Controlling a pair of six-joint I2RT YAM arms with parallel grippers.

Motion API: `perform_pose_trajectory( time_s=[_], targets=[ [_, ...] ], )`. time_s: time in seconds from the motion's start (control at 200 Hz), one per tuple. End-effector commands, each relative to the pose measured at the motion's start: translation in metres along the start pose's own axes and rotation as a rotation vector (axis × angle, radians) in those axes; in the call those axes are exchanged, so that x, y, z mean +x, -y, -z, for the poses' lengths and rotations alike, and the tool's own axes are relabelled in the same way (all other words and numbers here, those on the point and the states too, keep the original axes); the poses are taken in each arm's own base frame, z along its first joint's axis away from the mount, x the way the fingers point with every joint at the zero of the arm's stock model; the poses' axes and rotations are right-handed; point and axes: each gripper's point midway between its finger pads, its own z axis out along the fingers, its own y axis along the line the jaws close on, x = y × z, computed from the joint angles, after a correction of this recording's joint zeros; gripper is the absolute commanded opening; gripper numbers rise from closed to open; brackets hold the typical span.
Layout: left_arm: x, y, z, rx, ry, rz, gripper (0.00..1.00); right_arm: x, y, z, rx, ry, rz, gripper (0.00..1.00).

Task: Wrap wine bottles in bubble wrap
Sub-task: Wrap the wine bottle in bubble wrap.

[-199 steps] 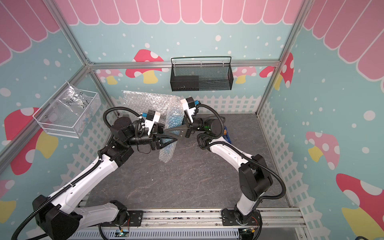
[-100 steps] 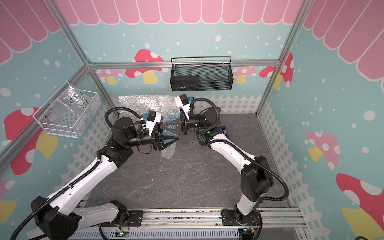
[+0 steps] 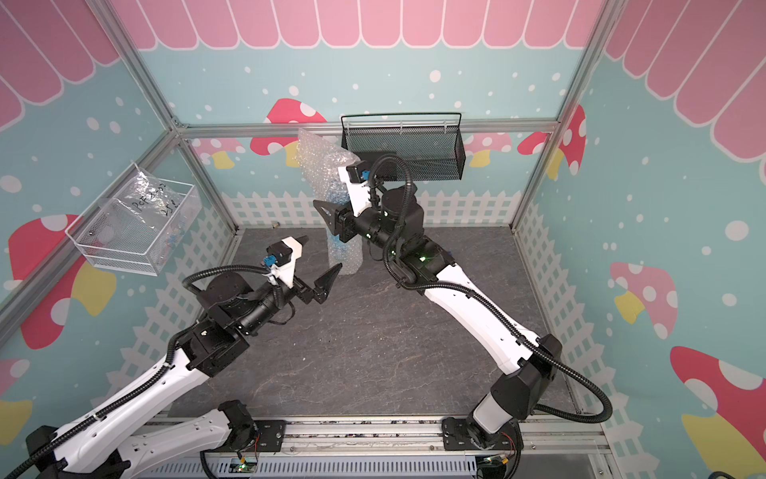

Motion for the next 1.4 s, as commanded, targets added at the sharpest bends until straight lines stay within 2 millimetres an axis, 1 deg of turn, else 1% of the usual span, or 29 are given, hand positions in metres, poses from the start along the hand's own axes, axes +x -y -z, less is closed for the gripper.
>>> perform_pose_trajectory(
  time_s=[0.0,0.165,0.175,0.28,0.405,0.525,0.686,0.806,0.876,0.896,0.946,0.971,1.056,1.071,1.141,1.211,1.281,1.296,1.311,1.326,1.396],
  targets=[
    [-0.021,-0.022,-0.001,-0.209,0.115,-0.068,1.0,-0.033,0.005,0.003,0.083,0.093,0.036,0.04],
    [-0.022,-0.027,-0.012,-0.325,0.164,-0.032,1.0,-0.04,-0.002,0.004,0.062,0.109,0.02,0.04],
    [-0.022,-0.029,-0.013,-0.338,0.161,-0.059,1.0,-0.04,-0.002,0.005,0.061,0.109,0.018,0.04],
    [-0.014,-0.034,-0.024,-0.411,0.136,-0.064,1.0,-0.045,-0.008,0.008,0.043,0.123,0.006,0.04],
    [-0.001,-0.032,-0.038,-0.435,0.11,-0.056,1.0,-0.054,-0.015,0.012,0.018,0.148,-0.004,0.04],
    [0.004,-0.028,-0.048,-0.434,0.118,-0.038,1.0,-0.059,-0.02,0.013,-0.003,0.167,-0.014,0.04],
    [0.002,-0.039,-0.053,-0.519,0.136,-0.01,1.0,-0.059,-0.025,0.013,-0.037,0.17,-0.033,0.04],
    [0.008,-0.043,-0.061,-0.57,0.109,-0.023,0.99,-0.06,-0.03,0.017,-0.066,0.177,-0.054,0.04],
    [0.015,-0.041,-0.068,-0.564,0.09,-0.045,0.93,-0.066,-0.036,0.021,-0.096,0.192,-0.066,0.04],
    [0.016,-0.039,-0.07,-0.556,0.087,-0.05,0.88,-0.067,-0.037,0.021,-0.103,0.193,-0.068,0.04],
    [0.02,-0.034,-0.074,-0.523,0.083,-0.059,0.73,-0.071,-0.038,0.024,-0.106,0.2,-0.069,0.04],
    [0.022,-0.032,-0.076,-0.505,0.081,-0.061,0.67,-0.072,-0.038,0.025,-0.104,0.204,-0.069,0.04],
    [0.028,-0.024,-0.082,-0.43,0.062,-0.07,0.55,-0.079,-0.039,0.029,-0.11,0.219,-0.064,0.05],
    [0.029,-0.024,-0.083,-0.417,0.063,-0.036,0.53,-0.079,-0.04,0.029,-0.113,0.218,-0.064,0.05],
    [0.035,-0.021,-0.088,-0.362,0.041,-0.02,0.43,-0.084,-0.046,0.03,-0.145,0.226,-0.063,0.07],
    [0.039,-0.02,-0.09,-0.303,0.033,0.006,0.37,-0.086,-0.052,0.03,-0.187,0.223,-0.06,0.15],
    [0.036,-0.019,-0.088,-0.237,0.047,0.036,0.35,-0.084,-0.055,0.029,-0.225,0.216,-0.06,0.23],
    [0.036,-0.019,-0.088,-0.228,0.046,0.04,0.34,-0.084,-0.055,0.029,-0.234,0.213,-0.063,0.24],
    [0.035,-0.014,-0.089,-0.185,0.051,0.039,0.34,-0.084,-0.055,0.03,-0.244,0.211,-0.067,0.25],
    [0.033,-0.013,-0.088,-0.17,0.055,0.04,0.34,-0.083,-0.055,0.029,-0.256,0.207,-0.074,0.25],
    [0.027,-0.01,-0.085,-0.097,0.068,0.039,0.33,-0.08,-0.057,0.029,-0.332,0.196,-0.096,0.26]
  ],
)
